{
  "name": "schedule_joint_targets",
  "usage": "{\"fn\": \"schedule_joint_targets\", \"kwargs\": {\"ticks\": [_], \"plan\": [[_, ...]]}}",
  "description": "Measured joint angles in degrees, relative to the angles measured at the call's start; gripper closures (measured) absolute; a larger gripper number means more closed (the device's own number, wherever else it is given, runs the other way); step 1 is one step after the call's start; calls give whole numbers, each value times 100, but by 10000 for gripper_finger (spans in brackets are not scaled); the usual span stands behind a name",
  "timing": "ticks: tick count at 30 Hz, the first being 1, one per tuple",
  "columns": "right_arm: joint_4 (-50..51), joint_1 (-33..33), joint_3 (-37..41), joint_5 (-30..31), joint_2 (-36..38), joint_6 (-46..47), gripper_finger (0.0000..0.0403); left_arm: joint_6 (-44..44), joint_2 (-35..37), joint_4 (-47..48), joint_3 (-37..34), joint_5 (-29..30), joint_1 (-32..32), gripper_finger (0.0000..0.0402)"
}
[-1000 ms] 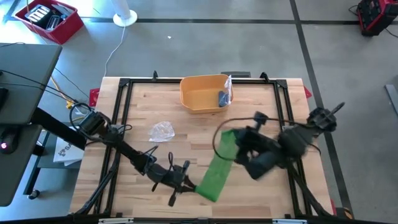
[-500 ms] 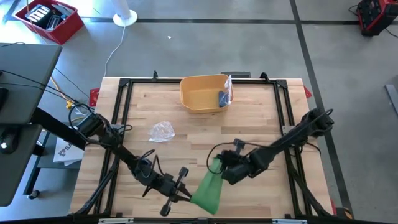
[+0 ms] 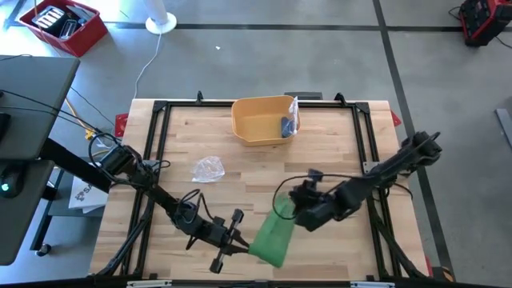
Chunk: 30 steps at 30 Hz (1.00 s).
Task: Roll bandage
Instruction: Roll the green bandage
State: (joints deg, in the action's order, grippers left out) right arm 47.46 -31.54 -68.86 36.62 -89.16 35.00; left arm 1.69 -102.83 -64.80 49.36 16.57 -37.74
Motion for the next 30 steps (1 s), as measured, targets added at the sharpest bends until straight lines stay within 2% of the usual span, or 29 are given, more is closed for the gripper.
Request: {"fn": "schedule_joint_targets", "kwargs": {"ticks": [5, 9, 12, 17, 20, 23, 26, 30], "plan": [[502, -670, -129, 618, 634, 471, 228, 36, 2, -325, 4, -1, 17, 397], [272, -1315, 61, 950, 768, 668, 229, 102, 0, -570, 2, -1, 17, 397], [-357, -1783, 163, 1189, 644, 562, 229, 104, 0, -588, 2, 28, 23, 397], [-2898, -2326, 194, 1696, 96, -1175, 229, 59, 0, -582, 2, 262, 80, 397], [-4516, -2384, 194, 1824, -365, -2285, 229, 73, 0, -589, 2, 369, 108, 397], [-5677, -2379, 189, 2300, -768, -3171, 229, 94, 0, -586, 2, 422, 140, 397], [-6120, -2379, 43, 2726, -1064, -3738, 229, 96, 0, -584, 2, 540, 140, 397], [-6150, -2394, -259, 2824, -1263, -4009, 229, 98, 0, -594, 2, 617, 134, 397]]}}
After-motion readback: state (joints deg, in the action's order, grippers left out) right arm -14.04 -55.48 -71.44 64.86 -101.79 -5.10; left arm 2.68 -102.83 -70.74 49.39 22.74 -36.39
